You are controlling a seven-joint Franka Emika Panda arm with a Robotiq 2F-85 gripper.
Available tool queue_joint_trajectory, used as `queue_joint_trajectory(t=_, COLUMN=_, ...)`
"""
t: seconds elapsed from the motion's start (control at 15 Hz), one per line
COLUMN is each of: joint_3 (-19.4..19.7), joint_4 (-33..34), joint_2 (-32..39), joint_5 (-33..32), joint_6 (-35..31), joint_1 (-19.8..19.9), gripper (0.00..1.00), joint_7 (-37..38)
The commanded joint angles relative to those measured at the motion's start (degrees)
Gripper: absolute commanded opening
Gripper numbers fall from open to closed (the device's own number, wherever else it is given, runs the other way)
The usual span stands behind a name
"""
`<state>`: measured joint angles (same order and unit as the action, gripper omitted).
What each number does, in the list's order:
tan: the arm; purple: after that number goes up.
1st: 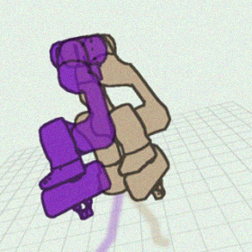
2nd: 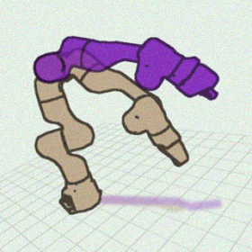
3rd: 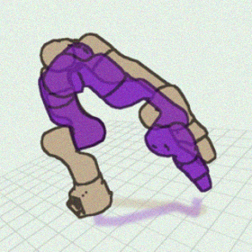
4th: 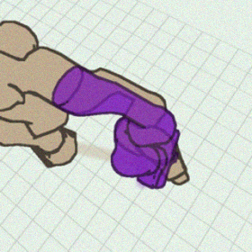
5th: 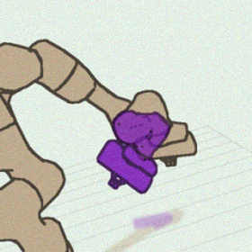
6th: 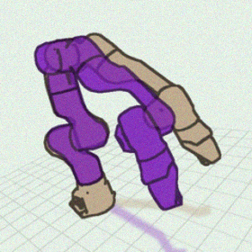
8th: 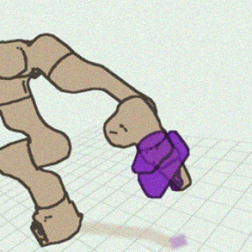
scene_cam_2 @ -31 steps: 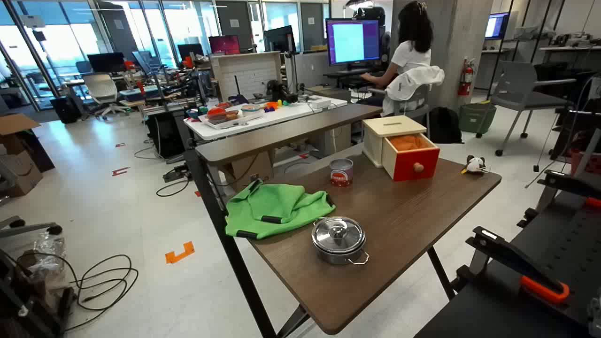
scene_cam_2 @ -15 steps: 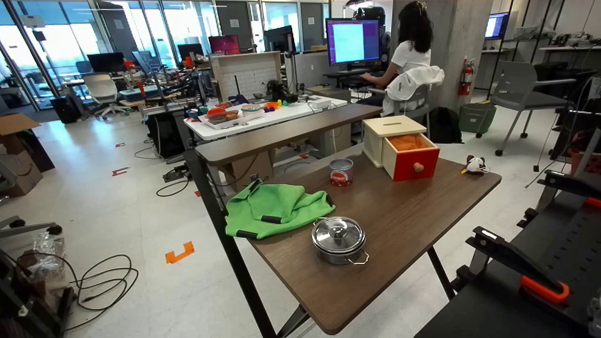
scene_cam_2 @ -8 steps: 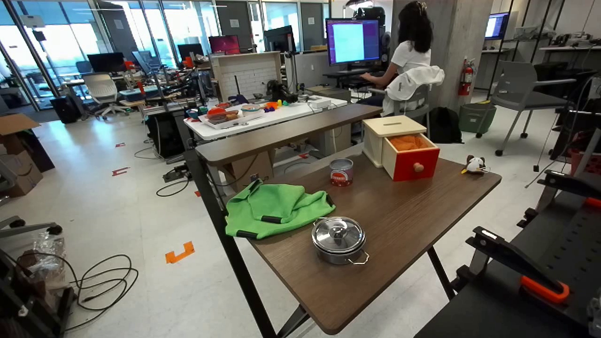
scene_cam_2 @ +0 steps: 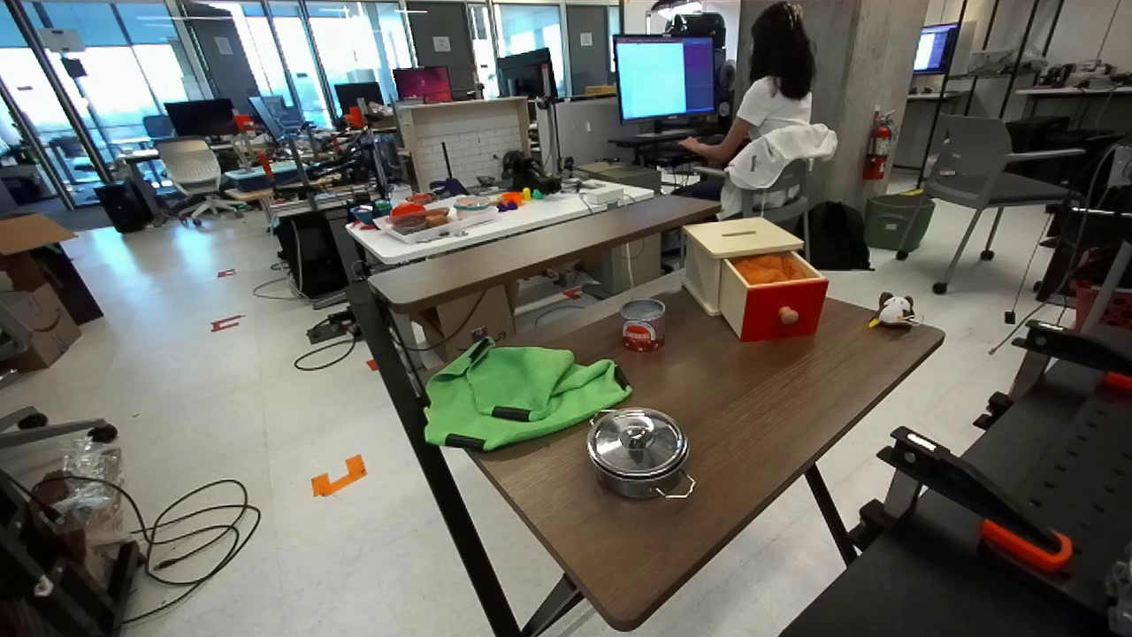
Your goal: Pick up the black and white plush toy and place it in the drawer
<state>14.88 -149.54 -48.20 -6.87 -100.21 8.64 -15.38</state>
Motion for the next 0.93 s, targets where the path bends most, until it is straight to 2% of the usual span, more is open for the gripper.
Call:
queue_joint_trajectory(t=0.0, joint_3=-0.2, joint_4=1.1, joint_2=2.1, joint_5=0.5, joint_6=-2.8, joint_1=-0.8, gripper=1.0, joint_7=0.6)
queue_joint_trajectory(t=0.2, joint_3=-0.5, joint_4=1.4, joint_2=6.3, joint_5=1.7, joint_6=-9.2, joint_1=-2.0, gripper=1.0, joint_7=1.2)
queue_joint_trajectory(t=0.6, joint_3=-1.3, joint_4=3.1, joint_2=23.0, joint_5=3.0, joint_6=-23.3, joint_1=-3.0, gripper=1.0, joint_7=4.3)
queue_joint_trajectory(t=0.87, joint_3=-1.0, joint_4=4.9, joint_2=34.0, joint_5=6.4, joint_6=-31.9, joint_1=-3.1, gripper=1.0, joint_7=4.5)
